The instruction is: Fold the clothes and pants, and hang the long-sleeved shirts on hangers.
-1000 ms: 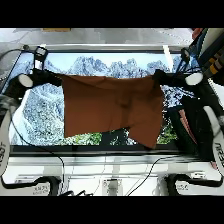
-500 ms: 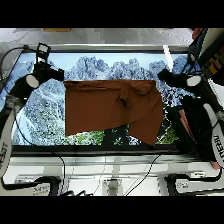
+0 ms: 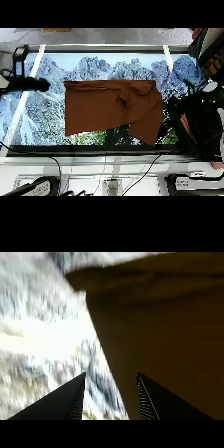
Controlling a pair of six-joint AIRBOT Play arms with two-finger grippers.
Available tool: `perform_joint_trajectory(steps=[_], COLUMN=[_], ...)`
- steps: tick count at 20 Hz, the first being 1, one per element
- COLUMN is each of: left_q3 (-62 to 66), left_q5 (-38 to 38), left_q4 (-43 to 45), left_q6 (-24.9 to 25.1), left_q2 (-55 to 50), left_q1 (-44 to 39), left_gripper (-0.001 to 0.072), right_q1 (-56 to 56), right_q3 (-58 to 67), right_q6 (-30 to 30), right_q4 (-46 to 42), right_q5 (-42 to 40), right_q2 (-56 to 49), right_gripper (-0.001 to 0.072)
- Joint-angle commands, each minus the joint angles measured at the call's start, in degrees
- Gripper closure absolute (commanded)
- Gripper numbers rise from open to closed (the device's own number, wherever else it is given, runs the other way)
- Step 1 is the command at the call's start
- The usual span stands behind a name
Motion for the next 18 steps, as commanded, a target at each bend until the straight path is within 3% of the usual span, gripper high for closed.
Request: perform_joint_trajectory(steps=[1, 4, 5, 6, 8, 15, 16, 17, 18], left_q3=[-5.09, -12.61, -14.69, -16.59, -19.43, -22.71, -22.73, -22.75, -22.82], left_q5=[-9.86, -9.97, -9.7, -9.18, -7.93, -5.6, -5.97, -6.29, -6.71], left_q4=[-0.26, -2.82, -3.91, -4.46, -5.33, -8.11, -8.09, -8.09, -8.09], left_q6=[-6.01, -5.97, -5.84, -5.73, -5.49, -5.35, -5.35, -5.35, -5.33], left_q2=[0.61, 0.59, 0.59, 0.59, 0.55, 0.31, 0.31, 0.31, 0.31], left_q1=[7.39, 11.52, 12.07, 12.11, 11.85, 11.63, 11.63, 11.63, 11.63], left_gripper=[0.0362, 0.0333, 0.0295, 0.0212, 0.0199, 0.0199, 0.0199, 0.02, 0.0199], right_q1=[-0.63, -0.63, -0.63, -0.63, -0.59, -0.59, -0.59, -0.59, -0.59], right_q3=[-8.04, -14.64, -16.04, -17.03, -18.1, -18.14, -18.12, -18.12, -18.12], right_q6=[-1.99, -1.42, 0.02, 1.29, 2.14, -9.11, -10.05, -11.06, -12.0], right_q4=[-0.85, 2.67, 2.75, 2.69, 4.81, 20.83, 21.22, 21.24, 21.27], right_q5=[-1.38, -14.1, -18.21, -21.77, -27.1, -29.49, -29.35, -29.03, -28.33], right_q2=[0.07, 0.07, 0.07, 0.04, 0.04, -2.89, -2.82, -2.75, -2.75], right_gripper=[0.031, 0.031, 0.031, 0.031, 0.031, 0.0344, 0.0361, 0.0439, 0.0452])
